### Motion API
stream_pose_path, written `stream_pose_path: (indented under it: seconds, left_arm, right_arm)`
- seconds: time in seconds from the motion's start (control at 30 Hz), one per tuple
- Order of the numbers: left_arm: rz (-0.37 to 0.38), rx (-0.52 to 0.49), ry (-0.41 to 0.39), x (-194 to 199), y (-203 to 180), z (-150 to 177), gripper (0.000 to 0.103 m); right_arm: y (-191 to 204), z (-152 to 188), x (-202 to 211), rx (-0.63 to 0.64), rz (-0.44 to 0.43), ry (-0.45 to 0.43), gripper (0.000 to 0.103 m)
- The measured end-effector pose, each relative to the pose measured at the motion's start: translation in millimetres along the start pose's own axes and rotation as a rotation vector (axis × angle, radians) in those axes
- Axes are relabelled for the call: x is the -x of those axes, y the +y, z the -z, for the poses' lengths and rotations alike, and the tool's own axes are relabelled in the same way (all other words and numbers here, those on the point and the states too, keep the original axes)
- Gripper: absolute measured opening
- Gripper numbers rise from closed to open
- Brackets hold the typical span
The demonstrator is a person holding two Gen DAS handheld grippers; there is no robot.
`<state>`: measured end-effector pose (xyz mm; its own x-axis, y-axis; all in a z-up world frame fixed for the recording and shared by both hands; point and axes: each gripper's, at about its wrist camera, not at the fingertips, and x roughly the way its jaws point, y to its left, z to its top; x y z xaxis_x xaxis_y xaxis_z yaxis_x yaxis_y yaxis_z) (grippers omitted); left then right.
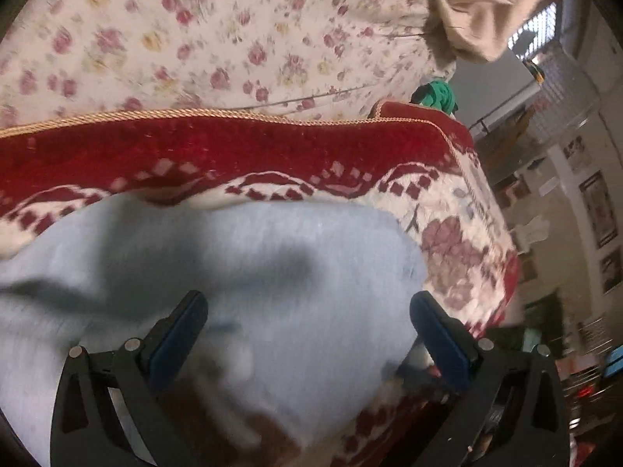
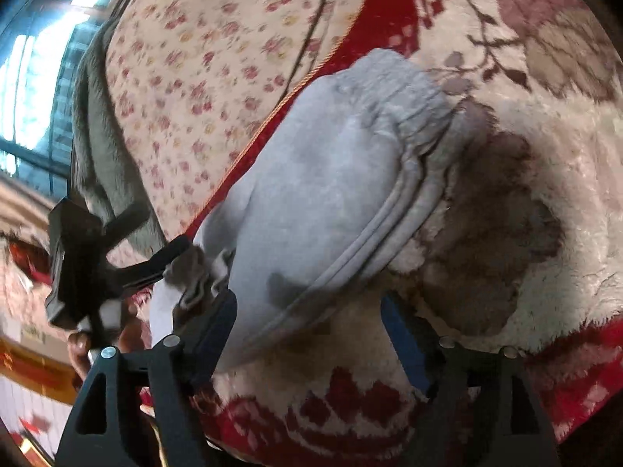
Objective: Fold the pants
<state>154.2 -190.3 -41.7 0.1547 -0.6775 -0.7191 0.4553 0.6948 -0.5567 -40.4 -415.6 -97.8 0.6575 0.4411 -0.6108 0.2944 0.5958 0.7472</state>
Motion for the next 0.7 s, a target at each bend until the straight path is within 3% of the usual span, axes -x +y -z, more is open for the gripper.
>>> stream_pose_path:
  seconds: [0.17,0.27,0.43,0.6,0.7]
  left_arm:
    - [0.033,0.083,0.06,-29.8,13.1,-32.7,0.103]
    - [0.003,0.053,0.086,-46.6,10.2,-49.2,0.103]
    - [0.015,0.025,0.168,-80.7,3.4,-73.4,0.103]
    - [-0.001,0.004,0.252,-117.4,3.0,-89.1,0.103]
    - [-0.035,-0.022,0.269,-127.8,5.0,-95.9,0.103]
  right_arm:
    - [-13.3,-10.0,-13.4,-0.055,-0.06,0.005,0.086]
    - [-14.4,-19.0,-23.5,-0.057,-0.084,0.002,0.086]
    - [-15.4,-20.6,-27.7,-0.023,-0.17,-0.021,0.084]
    - [-17.5,-17.4,-28.6,0.051,-0.165,-0.03,0.066]
    - [-19.7,-19.0,-29.1,0.061,-0.179,-0.02,0.065]
